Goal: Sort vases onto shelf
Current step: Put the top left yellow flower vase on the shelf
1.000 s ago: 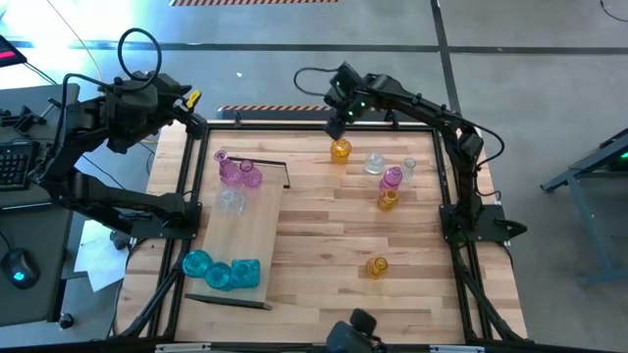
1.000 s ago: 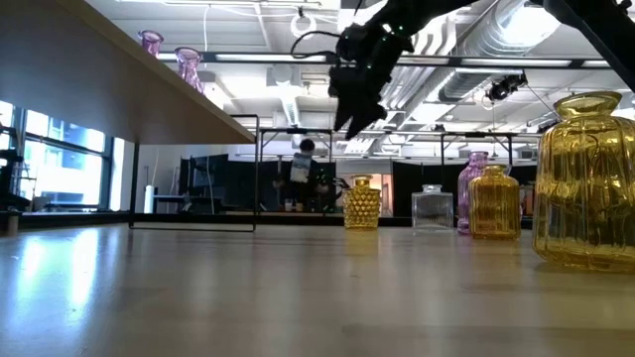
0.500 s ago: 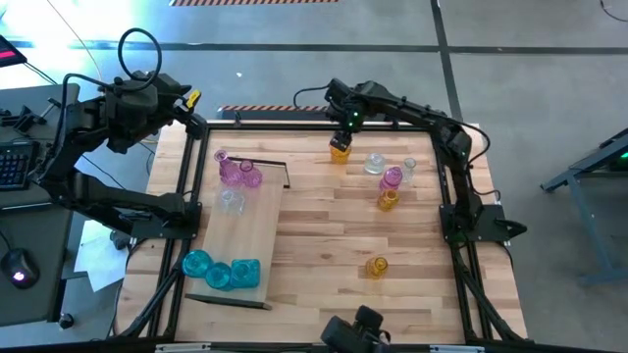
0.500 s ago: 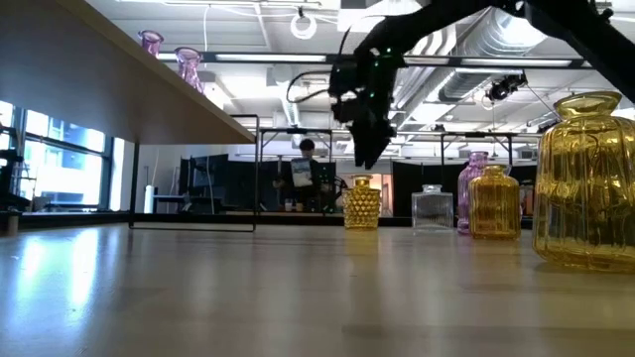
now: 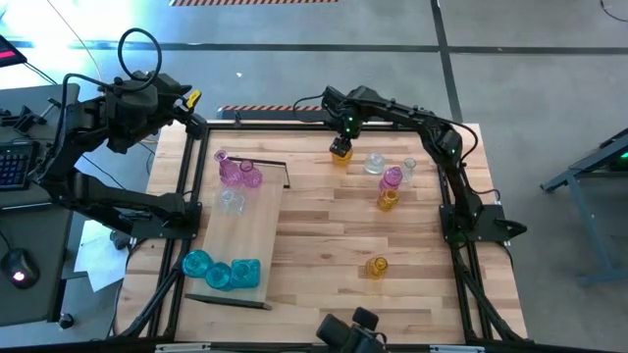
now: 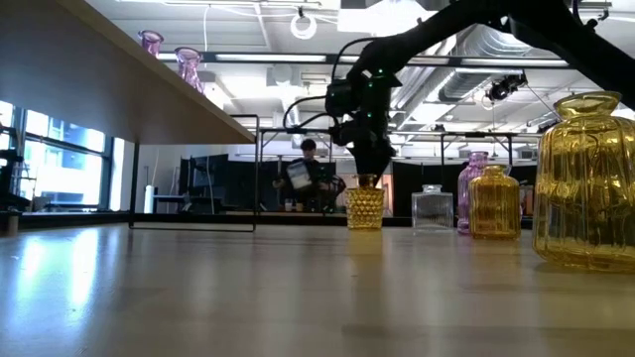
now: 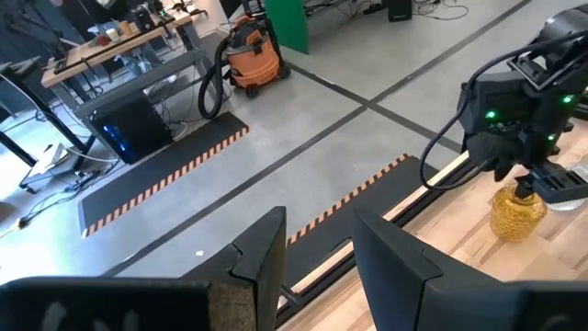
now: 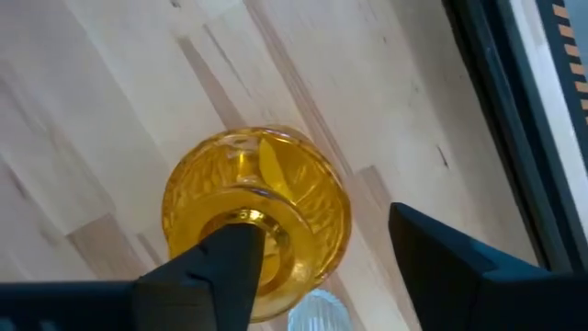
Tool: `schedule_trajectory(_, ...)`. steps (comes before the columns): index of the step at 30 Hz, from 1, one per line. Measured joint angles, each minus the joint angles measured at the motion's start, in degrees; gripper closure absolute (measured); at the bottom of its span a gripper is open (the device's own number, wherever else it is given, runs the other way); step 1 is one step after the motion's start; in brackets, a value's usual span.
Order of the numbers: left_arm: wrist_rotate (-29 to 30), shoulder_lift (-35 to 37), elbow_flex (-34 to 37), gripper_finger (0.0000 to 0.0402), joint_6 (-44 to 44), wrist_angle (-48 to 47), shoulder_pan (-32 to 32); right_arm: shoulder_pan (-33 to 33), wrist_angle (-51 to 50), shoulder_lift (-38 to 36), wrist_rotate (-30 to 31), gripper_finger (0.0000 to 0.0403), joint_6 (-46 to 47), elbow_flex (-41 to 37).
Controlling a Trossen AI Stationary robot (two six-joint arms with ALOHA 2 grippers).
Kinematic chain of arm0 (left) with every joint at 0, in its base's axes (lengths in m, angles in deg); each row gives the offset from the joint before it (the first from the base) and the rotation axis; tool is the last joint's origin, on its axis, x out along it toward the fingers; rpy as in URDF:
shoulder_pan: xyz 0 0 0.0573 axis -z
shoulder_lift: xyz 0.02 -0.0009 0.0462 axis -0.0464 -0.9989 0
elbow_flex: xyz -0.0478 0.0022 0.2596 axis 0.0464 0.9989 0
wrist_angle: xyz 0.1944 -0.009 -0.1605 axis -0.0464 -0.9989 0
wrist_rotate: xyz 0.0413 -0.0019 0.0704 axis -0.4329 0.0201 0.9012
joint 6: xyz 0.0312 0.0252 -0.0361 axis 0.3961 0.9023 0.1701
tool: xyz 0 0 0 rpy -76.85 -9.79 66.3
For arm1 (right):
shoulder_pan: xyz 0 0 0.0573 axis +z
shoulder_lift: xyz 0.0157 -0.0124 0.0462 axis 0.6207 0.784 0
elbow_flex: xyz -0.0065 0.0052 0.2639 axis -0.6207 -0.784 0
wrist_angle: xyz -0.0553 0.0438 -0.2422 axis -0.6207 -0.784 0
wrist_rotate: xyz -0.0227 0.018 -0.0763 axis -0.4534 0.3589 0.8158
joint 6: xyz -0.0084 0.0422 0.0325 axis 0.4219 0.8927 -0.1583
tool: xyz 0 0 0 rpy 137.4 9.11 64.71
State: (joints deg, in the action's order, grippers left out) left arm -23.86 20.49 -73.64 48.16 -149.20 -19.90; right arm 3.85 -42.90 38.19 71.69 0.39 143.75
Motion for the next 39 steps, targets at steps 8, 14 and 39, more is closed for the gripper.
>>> schedule_trajectory(8,0.1,0.0,0.0,0.0282,0.2,0.0,0.0,0.1,-0.6,0.1,-0.4,0.0366,-2.5,-0.1)
schedule_trajectory(14,0.2,0.0,0.0,0.0282,0.5,0.0,0.0,0.5,-1.0,0.2,-0.6,0.0361,-2.1,-0.1)
schedule_trajectory(39,-0.9,0.8,0.0,0.0282,-0.7,-5.4,0.0,20.8,-22.8,-5.5,-2.1,0.0382,11.5,21.3)
